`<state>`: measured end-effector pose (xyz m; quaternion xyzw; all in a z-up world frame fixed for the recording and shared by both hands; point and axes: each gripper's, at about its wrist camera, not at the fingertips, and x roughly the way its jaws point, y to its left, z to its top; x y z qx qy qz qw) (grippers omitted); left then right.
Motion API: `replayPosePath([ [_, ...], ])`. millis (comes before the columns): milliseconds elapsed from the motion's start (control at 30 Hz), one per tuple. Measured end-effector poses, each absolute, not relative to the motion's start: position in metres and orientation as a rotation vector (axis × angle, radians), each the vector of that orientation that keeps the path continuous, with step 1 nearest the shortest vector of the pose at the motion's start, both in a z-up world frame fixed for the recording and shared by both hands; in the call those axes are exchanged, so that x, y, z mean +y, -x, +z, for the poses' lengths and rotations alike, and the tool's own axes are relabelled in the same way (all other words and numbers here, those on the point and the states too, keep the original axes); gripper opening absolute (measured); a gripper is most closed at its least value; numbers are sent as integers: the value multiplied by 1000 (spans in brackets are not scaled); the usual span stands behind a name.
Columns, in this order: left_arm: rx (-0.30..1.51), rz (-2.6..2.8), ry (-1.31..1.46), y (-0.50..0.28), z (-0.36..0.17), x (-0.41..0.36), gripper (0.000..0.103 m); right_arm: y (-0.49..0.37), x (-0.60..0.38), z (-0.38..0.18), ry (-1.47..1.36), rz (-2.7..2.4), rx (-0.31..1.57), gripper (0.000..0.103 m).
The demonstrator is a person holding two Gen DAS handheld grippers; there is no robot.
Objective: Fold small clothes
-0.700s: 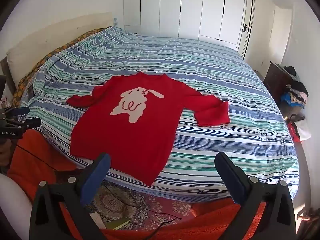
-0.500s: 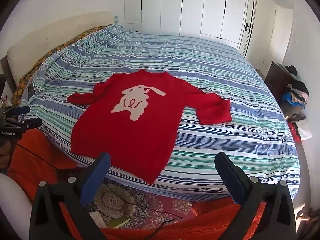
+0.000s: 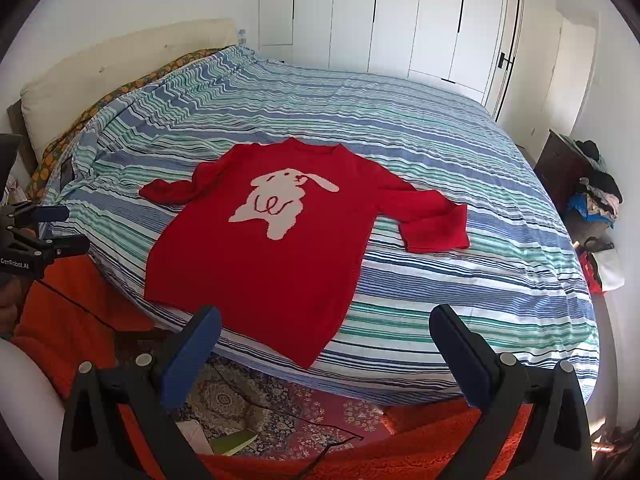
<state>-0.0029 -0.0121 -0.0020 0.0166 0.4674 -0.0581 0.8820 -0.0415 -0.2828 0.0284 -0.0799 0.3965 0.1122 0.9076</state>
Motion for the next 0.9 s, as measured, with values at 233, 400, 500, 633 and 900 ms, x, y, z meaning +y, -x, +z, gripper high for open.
replayPosePath([
  [233, 969, -106, -25, 1, -1, -9, 102, 41, -285, 31, 149, 218, 803, 103],
  [400, 968, -89, -45, 2, -3, -10, 102, 40, -288, 30, 135, 202, 809, 103],
  [500, 972, -83, -63, 1, -5, -11, 102, 39, -289, 29, 130, 201, 814, 103],
  [633, 975, -74, -97, 2, -8, -14, 102, 38, -288, 28, 127, 204, 819, 103],
  [900, 977, -67, -105, 0, -9, -14, 102, 37, -285, 25, 124, 211, 828, 103],
])
